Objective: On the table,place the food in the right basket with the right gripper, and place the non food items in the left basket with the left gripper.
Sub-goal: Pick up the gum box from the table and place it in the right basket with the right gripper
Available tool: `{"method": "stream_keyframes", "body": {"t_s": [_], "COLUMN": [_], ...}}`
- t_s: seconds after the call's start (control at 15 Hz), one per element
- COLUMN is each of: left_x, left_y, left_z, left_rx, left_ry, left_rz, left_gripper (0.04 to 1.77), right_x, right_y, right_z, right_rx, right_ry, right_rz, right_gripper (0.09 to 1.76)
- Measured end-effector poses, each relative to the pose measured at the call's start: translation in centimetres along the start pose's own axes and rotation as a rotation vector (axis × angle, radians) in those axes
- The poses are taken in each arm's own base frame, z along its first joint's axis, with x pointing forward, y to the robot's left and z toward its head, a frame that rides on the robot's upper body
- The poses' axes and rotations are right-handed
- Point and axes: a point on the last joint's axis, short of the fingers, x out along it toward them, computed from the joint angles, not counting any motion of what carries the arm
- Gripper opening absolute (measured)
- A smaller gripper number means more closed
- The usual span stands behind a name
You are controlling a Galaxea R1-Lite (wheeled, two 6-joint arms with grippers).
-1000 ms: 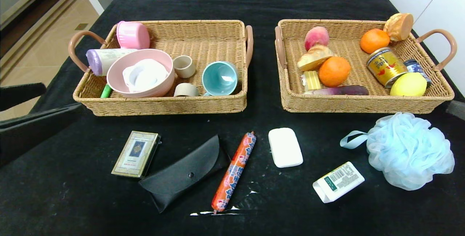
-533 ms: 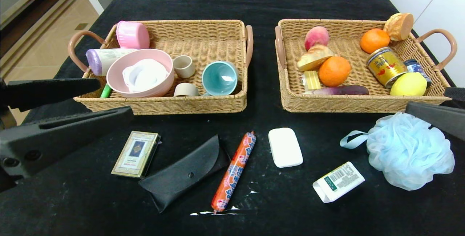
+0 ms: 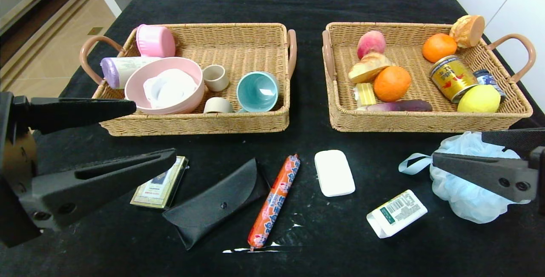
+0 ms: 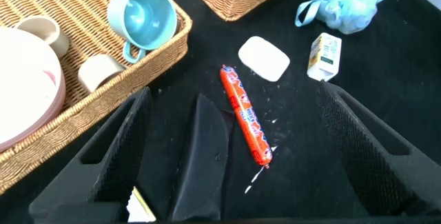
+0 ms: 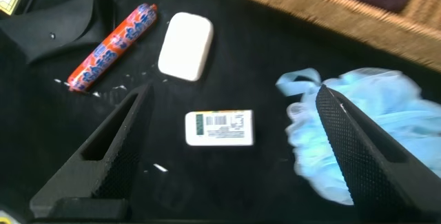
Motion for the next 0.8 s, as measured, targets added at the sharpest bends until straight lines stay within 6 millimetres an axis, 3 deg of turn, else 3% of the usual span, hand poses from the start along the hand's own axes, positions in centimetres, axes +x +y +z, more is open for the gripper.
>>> {"method": "stream_keyframes", "body": {"t_s": [0.4, 0.8], "left_x": [0.0, 0.1], "left_y": [0.0, 0.0], "left_z": [-0.1, -0.1], "left_rx": [0.001, 0.001], "left_ry": [-0.001, -0.001], "left_rz": [-0.001, -0.003], "left_gripper": [1.72, 1.72], "right_x": [1.7, 2.3], "right_y": [2.8, 4.0], "right_z": [-0.2, -1.4], "right_rx": [0.099, 0.214], "right_ry": [0.177, 0.351], "right_rz": [-0.065, -0.190], "right_gripper": [1.70, 1.70]}}
